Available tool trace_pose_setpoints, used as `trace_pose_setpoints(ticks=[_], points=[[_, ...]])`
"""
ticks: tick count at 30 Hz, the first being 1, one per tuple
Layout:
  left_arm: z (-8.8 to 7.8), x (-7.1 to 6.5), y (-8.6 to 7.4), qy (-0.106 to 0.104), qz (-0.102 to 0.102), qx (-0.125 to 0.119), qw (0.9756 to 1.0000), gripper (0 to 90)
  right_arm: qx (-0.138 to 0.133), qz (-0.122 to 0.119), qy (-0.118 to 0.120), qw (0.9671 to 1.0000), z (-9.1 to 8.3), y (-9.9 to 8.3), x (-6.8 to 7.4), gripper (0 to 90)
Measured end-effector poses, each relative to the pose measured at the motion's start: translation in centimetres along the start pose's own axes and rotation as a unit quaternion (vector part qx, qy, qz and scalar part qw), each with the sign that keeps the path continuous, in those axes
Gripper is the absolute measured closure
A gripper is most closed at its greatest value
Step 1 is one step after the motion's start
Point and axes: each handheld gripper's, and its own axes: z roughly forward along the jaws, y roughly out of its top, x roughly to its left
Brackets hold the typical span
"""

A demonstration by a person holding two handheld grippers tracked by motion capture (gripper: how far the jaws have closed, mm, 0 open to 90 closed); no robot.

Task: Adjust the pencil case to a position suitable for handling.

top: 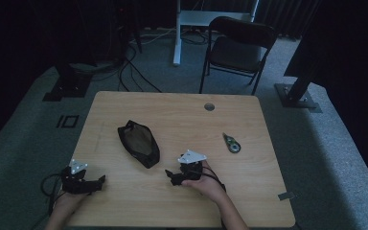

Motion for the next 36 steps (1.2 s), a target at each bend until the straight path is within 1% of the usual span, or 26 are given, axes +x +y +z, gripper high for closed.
trace_pose_setpoints(ticks=[1,5,9,11,12,14,16,18,20,21,22,23,28,29,31,33,36], points=[[0.0,0.0,0.0,0.000,0.000,0.000,1.0000,0.4,-0.002,0.001,0.002,1.0000,0.1,0.2,0.2,14.5],[0.0,0.0,0.0,0.000,-0.001,-0.001,1.0000,0.4,-0.014,-0.008,0.004,0.9999,0.7,1.0,0.9,17.6],[0.0,0.0,0.0,0.000,-0.001,-0.001,1.0000,0.4,-0.024,-0.018,0.011,0.9995,1.3,1.9,1.8,17.7],[0.0,0.0,0.0,0.000,-0.001,-0.001,1.0000,0.4,-0.024,-0.024,0.014,0.9993,1.6,2.1,2.2,18.0],[0.0,0.0,0.0,0.000,-0.001,-0.001,1.0000,0.4,-0.025,-0.024,0.015,0.9993,1.8,2.3,2.4,21.0],[0.0,0.0,0.0,0.000,-0.001,-0.001,1.0000,0.4,-0.027,-0.027,0.016,0.9992,2.2,2.4,2.8,22.5],[0.0,0.0,0.0,0.000,-0.001,-0.001,1.0000,0.4,-0.028,-0.025,0.015,0.9992,2.6,2.5,3.0,27.3],[0.0,0.0,0.0,0.000,-0.001,-0.001,1.0000,0.4,-0.025,-0.024,0.009,0.9993,3.0,2.7,3.2,31.6],[0.0,0.0,0.0,0.000,-0.001,-0.001,1.0000,0.4,-0.028,-0.017,0.011,0.9994,3.2,2.8,3.3,39.5],[0.0,0.0,0.0,0.000,-0.001,-0.001,1.0000,0.4,-0.028,-0.017,0.011,0.9994,3.2,2.8,3.3,39.5],[0.0,0.0,0.0,0.000,-0.001,-0.001,1.0000,0.4,-0.031,-0.014,0.011,0.9994,3.3,2.9,3.3,43.2],[0.0,0.0,0.0,0.000,-0.001,-0.001,1.0000,0.4,-0.039,-0.016,0.011,0.9991,3.5,3.1,3.4,51.3],[0.0,0.0,0.0,0.000,-0.001,-0.001,1.0000,0.4,-0.033,-0.022,0.020,0.9990,4.1,3.1,3.3,55.3],[0.0,0.0,0.0,0.000,-0.001,-0.001,1.0000,0.4,-0.032,-0.022,0.016,0.9991,4.2,3.1,3.3,56.8],[0.0,0.0,0.0,0.000,-0.001,-0.001,1.0000,0.4,-0.026,-0.021,0.017,0.9993,4.4,3.0,3.3,61.7],[0.0,0.0,0.0,0.000,-0.001,-0.001,1.0000,0.4,-0.020,-0.024,0.013,0.9994,4.5,2.9,3.3,70.2],[0.0,0.0,0.0,0.000,-0.001,-0.001,1.0000,0.4,-0.024,-0.024,0.009,0.9994,4.5,2.8,3.2,72.0]])
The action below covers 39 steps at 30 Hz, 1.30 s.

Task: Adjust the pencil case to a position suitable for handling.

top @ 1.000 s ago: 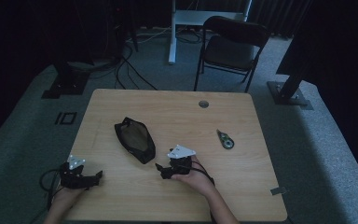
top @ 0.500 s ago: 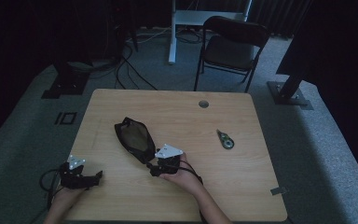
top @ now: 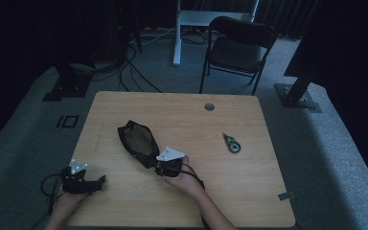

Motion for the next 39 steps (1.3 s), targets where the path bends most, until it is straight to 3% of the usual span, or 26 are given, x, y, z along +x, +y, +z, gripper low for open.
trace_pose_setpoints(ticks=[4,14,24,39], points=[[0.0,0.0,0.0,0.000,0.000,0.000,1.0000,0.4,-0.002,0.000,-0.008,1.0000,-0.1,0.1,-0.2,72.5],[0.0,0.0,0.0,0.000,0.000,0.000,1.0000,0.4,0.007,-0.030,-0.024,0.9992,-0.9,-0.3,-0.6,72.6],[0.0,0.0,0.0,0.000,0.000,0.000,1.0000,0.4,0.004,-0.021,-0.036,0.9991,-2.6,-1.1,-1.9,72.7],[0.0,0.0,0.0,0.000,0.001,0.001,1.0000,0.4,0.000,-0.008,-0.074,0.9972,-6.2,-3.1,-4.7,72.8]])
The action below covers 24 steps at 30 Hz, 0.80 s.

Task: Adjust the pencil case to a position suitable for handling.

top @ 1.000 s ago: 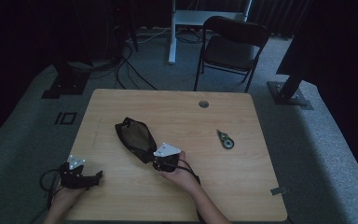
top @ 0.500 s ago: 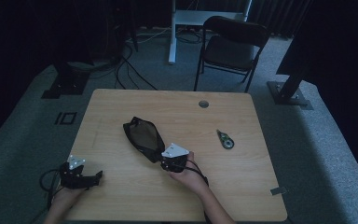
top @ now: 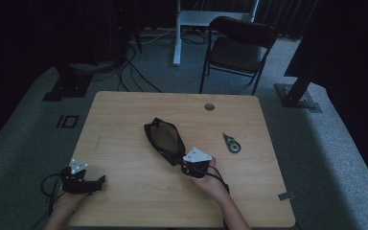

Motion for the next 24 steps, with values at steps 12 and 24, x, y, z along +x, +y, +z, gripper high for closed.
trace_pose_setpoints(ticks=[12,24], points=[[0.0,0.0,0.0,0.000,0.001,0.000,1.0000,0.4,0.001,0.009,-0.020,0.9998,-2.2,-2.1,-1.6,72.8],[0.0,0.0,0.0,0.000,0.000,-0.001,1.0000,0.4,0.003,0.019,-0.048,0.9987,-5.3,-4.5,-3.2,72.8]])
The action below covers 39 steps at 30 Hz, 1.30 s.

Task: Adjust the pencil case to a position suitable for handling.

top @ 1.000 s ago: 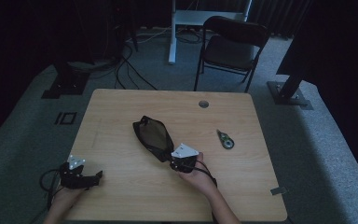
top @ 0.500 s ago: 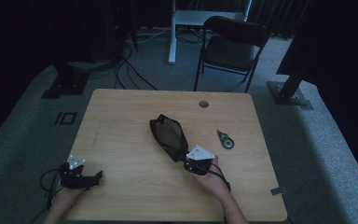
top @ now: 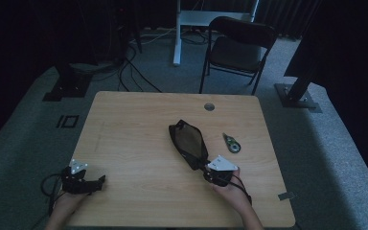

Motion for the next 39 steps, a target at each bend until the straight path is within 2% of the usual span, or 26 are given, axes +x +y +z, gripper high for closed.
trace_pose_setpoints(ticks=[7,16,23,27,39], points=[[0.0,0.0,0.0,0.000,0.001,0.000,1.0000,0.4,0.000,0.003,-0.016,0.9999,-1.7,-1.2,-0.5,72.8],[0.0,0.0,0.0,0.000,0.001,0.000,1.0000,0.4,0.000,0.013,-0.016,0.9998,-3.8,-2.4,-0.7,72.7],[0.0,0.0,0.0,0.000,0.001,0.000,1.0000,0.4,0.005,0.022,-0.011,0.9997,-5.3,-3.5,-0.4,72.7],[0.0,0.0,0.0,0.000,0.001,0.000,1.0000,0.4,0.004,0.025,-0.020,0.9995,-6.0,-4.0,-0.3,72.7],[0.0,0.0,0.0,0.000,0.001,0.000,1.0000,0.4,0.003,0.036,-0.025,0.9990,-7.6,-5.0,0.7,72.5]])
